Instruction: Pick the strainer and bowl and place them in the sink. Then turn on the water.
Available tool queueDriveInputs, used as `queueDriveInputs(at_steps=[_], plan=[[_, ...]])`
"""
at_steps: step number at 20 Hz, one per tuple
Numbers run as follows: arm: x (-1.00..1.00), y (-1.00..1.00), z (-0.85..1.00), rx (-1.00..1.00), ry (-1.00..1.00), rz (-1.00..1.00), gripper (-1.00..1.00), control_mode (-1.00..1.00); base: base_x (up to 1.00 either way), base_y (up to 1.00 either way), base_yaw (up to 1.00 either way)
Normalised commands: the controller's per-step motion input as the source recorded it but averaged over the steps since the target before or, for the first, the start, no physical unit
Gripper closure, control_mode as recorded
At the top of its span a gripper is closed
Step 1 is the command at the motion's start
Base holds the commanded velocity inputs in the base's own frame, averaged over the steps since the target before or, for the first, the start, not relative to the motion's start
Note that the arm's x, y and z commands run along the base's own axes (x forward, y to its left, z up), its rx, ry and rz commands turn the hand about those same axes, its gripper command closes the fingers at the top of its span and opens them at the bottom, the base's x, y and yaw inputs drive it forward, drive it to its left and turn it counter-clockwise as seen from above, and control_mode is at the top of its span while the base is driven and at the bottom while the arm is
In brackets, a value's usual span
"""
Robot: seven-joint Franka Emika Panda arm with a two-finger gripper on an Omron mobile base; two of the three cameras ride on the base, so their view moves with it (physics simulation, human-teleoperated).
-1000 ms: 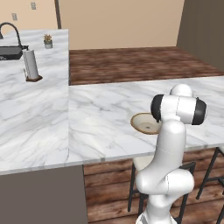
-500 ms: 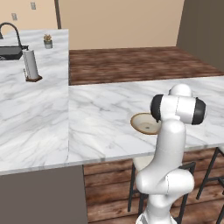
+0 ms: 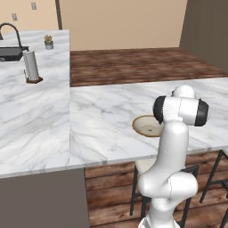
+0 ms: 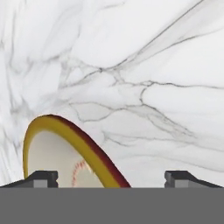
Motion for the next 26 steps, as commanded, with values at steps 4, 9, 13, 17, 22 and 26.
queueDriveInputs(at_steps=[4, 9, 13, 17, 22, 26], plan=[[-0.05, -0.07, -0.42, 0.03, -0.06, 0.22, -1.00, -1.00, 0.00, 0.00, 0.00], [-0.03, -0.13, -0.36, 0.04, -0.09, 0.22, -1.00, -1.00, 0.00, 0.00, 0.00], [-0.02, -0.03, -0.40, 0.03, -0.12, 0.19, -1.00, -1.00, 0.00, 0.00, 0.00], [0.00, 0.00, -0.50, 0.00, -0.14, 0.11, -1.00, -1.00, 0.00, 0.00, 0.00], [0.00, 0.00, -0.55, 0.00, -0.13, 0.06, -1.00, -1.00, 0.00, 0.00, 0.00], [0.00, -0.05, -0.65, 0.00, -0.10, 0.00, -1.00, -1.00, 0.00, 0.00, 0.00]])
